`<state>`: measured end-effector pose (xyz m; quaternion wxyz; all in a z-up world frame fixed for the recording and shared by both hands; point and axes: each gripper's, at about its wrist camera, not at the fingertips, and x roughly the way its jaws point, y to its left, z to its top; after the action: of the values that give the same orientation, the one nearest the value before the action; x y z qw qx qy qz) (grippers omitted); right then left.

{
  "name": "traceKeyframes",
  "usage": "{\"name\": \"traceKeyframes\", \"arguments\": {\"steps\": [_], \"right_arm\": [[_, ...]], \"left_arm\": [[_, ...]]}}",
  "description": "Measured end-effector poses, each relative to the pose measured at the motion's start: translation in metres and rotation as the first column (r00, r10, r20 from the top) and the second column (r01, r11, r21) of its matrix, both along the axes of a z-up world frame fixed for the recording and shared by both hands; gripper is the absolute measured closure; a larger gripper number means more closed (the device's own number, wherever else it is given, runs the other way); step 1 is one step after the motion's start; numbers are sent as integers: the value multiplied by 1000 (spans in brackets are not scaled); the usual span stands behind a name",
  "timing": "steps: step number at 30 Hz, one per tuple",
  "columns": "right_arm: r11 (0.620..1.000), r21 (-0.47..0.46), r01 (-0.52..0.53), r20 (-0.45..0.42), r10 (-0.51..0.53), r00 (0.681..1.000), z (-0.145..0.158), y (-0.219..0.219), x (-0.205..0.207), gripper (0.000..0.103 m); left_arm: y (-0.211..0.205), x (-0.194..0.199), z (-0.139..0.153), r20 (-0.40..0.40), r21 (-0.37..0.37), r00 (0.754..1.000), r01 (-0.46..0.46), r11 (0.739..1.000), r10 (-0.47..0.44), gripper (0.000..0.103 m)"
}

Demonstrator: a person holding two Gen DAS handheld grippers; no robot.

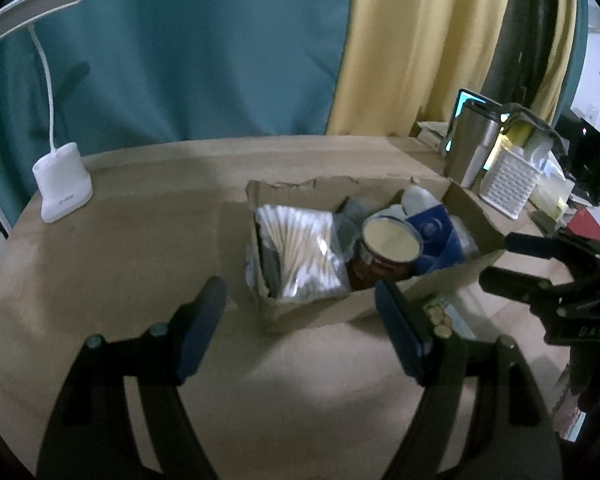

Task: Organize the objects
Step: 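Move the right gripper toward the cartoon tissue pack while the left withdraws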

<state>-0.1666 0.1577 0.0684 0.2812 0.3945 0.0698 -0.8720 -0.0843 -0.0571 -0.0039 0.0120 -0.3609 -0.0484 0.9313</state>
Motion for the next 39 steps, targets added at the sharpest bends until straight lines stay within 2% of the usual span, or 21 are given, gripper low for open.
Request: {"name": "traceKeyframes", "arguments": {"steps": [13,21,34,36,38,39], "right_arm": [[1000,6,-19,35,18,999,-17,-5,13,24],[999,7,-49,80,48,996,-36,-15,13,24],[996,60,-72,105,66,992,-57,-28,11,24],[995,67,-78,101,71,992,-59,-30,12,26],[995,69,-78,100,71,992,-60,-29,11,35],[994,72,-79,103,72,992,-61,-29,11,35]], "left_arm": [[0,11,-13,28,11,1000,-7,1000,6,24],[-2,12,-24,59,17,997,-42,999,41,24],[-3,7,-43,115,43,992,-52,998,47,24],[-2,6,-44,120,41,991,-56,998,50,24],[-2,5,-45,121,32,991,-59,998,55,24],[-1,5,-45,121,30,991,-60,998,56,24]]}}
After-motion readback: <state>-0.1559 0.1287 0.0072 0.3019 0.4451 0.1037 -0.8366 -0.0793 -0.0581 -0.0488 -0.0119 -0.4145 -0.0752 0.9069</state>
